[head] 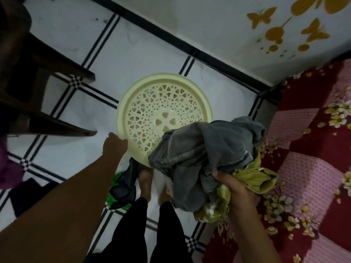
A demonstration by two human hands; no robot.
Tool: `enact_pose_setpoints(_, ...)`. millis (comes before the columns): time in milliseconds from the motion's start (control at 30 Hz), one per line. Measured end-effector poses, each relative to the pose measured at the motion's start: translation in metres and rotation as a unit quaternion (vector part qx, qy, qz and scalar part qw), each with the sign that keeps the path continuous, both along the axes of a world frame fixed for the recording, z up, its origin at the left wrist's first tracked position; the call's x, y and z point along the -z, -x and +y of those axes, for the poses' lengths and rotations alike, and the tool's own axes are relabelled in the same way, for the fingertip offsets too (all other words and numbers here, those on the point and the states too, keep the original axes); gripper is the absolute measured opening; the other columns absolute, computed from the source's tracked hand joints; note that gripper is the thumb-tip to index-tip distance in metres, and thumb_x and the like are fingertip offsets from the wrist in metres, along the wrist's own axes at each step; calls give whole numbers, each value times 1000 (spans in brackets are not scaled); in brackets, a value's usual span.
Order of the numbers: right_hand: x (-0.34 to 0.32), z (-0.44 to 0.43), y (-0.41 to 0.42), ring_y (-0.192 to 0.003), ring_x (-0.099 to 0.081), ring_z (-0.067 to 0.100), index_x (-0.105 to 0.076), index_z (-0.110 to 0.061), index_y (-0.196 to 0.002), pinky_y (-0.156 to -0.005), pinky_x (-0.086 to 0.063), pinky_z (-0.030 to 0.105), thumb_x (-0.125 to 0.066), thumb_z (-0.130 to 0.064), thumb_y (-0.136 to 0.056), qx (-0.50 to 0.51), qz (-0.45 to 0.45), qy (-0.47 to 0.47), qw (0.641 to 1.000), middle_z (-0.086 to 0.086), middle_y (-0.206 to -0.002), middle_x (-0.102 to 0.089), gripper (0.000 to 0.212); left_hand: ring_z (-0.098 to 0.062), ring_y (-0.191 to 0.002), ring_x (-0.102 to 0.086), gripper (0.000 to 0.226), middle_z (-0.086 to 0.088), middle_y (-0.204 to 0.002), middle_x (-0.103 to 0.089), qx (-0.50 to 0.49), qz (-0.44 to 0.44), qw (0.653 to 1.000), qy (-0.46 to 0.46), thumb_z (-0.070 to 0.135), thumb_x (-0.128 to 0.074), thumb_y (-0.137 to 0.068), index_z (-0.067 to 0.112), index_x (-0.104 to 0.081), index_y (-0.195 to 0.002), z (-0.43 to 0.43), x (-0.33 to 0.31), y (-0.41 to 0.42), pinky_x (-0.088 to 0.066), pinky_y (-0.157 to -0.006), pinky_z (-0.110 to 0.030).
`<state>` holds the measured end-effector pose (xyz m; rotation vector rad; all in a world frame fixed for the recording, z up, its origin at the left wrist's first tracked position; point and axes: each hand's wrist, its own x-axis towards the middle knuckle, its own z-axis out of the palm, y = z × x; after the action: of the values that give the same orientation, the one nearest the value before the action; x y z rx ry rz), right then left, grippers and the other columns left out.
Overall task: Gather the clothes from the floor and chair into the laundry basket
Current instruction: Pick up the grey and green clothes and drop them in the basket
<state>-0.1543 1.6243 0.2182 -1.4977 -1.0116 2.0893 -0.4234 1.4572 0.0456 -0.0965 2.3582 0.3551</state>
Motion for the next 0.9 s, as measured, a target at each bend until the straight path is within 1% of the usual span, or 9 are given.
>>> enact_pose_setpoints(133, 10, 1, 7, -122, -57, 43, -58, -9, -133, -104, -40, 62, -95, -32, -50, 13, 33, 63, 997, 20, -138, -57, 94, -41, -101, -64, 32, -24, -106, -66, 12, 10, 1000, 17, 14, -59, -85, -6, -55, -108, -2, 23, 6, -49, -79, -38)
enact_pose_setpoints(267, -14, 6, 4, -108, -68, 36, -69, -12, -120, -85, -57, 50, -84, -11, -60, 7, 60, 98, 993, 15, -126, -67, 62, -32, -75, -67, 26, -18, -84, -71, 20, -30, 999, 24, 7, -61, -75, -8, -63, -96, -3, 11, 10, -45, -59, -25)
enact_pose_setpoints(333, -33, 8, 0, -107, -68, 36, -65, -8, -124, -80, -58, 45, -88, -13, -56, 9, 48, 81, 996, 16, -124, -68, 72, -27, -63, -66, 26, -17, -75, -72, 3, -49, 999, -2, 9, -58, -74, -8, -64, -93, -5, -3, 12, -43, -52, -23)
enact_pose_setpoints(367, -46, 9, 0, -105, -69, 36, -64, -7, -124, -78, -59, 43, -91, -15, -54, 16, 46, 57, 997, 15, -121, -69, 76, -29, -64, -68, 26, -17, -74, -73, -14, -55, 998, -25, 10, -56, -73, -7, -62, -92, -6, -14, 14, -45, -54, -24)
enact_pose_setpoints(467, -103, 11, 12, -81, -76, 24, -79, -13, -92, -59, -60, 30, -60, 2, -76, 22, 51, 0, 998, 5, -89, -78, 29, -32, -70, -70, 24, -17, -78, -71, -58, -56, 992, -91, 12, -55, -73, -5, -57, -91, -11, -54, 20, -46, -55, -28)
enact_pose_setpoints(567, -157, 10, 30, -63, -75, 14, -81, -20, -66, -51, -59, 26, -39, 12, -85, 28, 47, -4, 999, -2, -71, -77, 57, -33, -71, -72, 34, -12, -76, -69, -109, -56, 979, -161, 16, -53, -68, -9, -59, -92, -23, -90, 41, -56, -62, -35)
enact_pose_setpoints(667, -190, 13, 57, -63, -74, 11, -81, -22, -63, -50, -58, 23, -32, 14, -90, 34, 65, -11, 997, -6, -70, -77, 66, -34, -85, -72, 25, -15, -85, -71, -184, -58, 955, -225, 14, -58, -65, -3, -64, -84, -31, -128, 77, -55, -85, -59)
enact_pose_setpoints(767, -200, 19, 88, -62, -73, 6, -80, -27, -57, -51, -58, 21, -30, 15, -90, 19, 94, -25, 995, -11, -68, -76, 73, -32, -92, -71, 9, -15, -95, -72, -252, -61, 930, -261, 7, -60, -81, 15, -66, -81, -18, -176, 112, -52, -85, -64)
enact_pose_setpoints(900, -151, 36, 124, -90, -75, 19, -82, -26, -86, -76, -62, 38, -61, 8, -70, -24, 131, -20, 991, -4, -97, -79, 43, -30, -97, -68, 41, -13, -117, -64, -319, -25, 885, -339, -6, -49, -89, 8, -58, -127, 21, -182, 163, -58, -80, -41)
